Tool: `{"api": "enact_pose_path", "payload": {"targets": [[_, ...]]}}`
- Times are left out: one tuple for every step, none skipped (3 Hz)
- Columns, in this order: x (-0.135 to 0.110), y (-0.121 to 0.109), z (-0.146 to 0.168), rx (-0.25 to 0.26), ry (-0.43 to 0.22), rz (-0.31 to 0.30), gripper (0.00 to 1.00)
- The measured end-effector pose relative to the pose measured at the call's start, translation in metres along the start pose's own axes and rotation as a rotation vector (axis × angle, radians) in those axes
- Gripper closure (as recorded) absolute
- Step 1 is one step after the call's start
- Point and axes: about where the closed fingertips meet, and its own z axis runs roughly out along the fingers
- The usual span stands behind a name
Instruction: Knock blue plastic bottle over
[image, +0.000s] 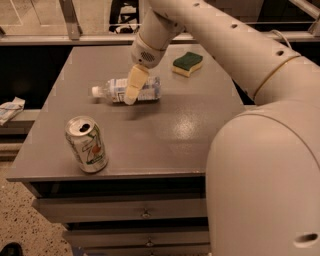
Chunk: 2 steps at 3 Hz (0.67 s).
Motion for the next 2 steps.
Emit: {"api": "enact_pose_path", "payload": {"targets": [[0.021,0.007,-0.042,0.056,-0.211,0.062,0.0],[0.051,0.01,-0.078,0.136,-0.381,0.125,0.0]]}}
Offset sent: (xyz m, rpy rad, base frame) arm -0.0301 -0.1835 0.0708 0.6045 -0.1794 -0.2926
